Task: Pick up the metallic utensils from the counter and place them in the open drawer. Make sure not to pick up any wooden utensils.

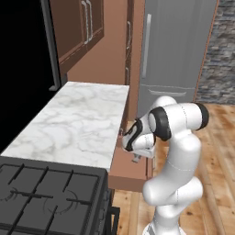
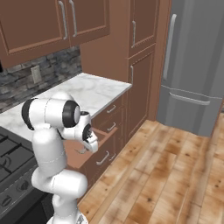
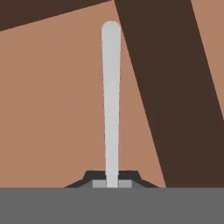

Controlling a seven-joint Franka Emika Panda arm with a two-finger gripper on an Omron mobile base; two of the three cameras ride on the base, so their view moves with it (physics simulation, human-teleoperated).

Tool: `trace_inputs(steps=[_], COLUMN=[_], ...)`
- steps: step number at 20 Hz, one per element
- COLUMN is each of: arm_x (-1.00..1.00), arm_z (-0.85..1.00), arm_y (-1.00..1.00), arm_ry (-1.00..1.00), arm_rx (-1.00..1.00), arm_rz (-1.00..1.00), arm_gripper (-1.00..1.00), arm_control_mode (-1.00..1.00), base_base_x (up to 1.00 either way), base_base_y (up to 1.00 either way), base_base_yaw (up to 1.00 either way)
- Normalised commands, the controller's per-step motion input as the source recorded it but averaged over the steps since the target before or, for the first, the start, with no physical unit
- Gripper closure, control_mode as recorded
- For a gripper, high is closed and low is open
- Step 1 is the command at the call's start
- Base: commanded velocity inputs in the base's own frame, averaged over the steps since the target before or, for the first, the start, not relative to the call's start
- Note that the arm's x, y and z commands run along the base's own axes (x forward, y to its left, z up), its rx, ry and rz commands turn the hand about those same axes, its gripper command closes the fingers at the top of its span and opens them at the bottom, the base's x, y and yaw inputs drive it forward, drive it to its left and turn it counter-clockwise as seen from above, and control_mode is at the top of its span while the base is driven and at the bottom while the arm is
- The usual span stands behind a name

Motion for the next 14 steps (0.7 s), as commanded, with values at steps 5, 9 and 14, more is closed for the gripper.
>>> trace_inputs(steps=[5,9,14], arm_x=[0.23,0.13,0.0], arm_z=[-0.43,-0.49,-0.6], arm_y=[-0.07,-0.22,-0.7], arm_ry=[0.08,0.09,0.07], arm_rx=[0.0,0.0,0.0], arm_rz=[0.0,0.0,0.0], arm_gripper=[1.0,1.0,1.0], arm_control_mode=[-1.0,-1.0,-1.0], base_base_x=[0.0,0.0,0.0], base_base_y=[0.0,0.0,0.0], base_base_yaw=[0.0,0.0,0.0])
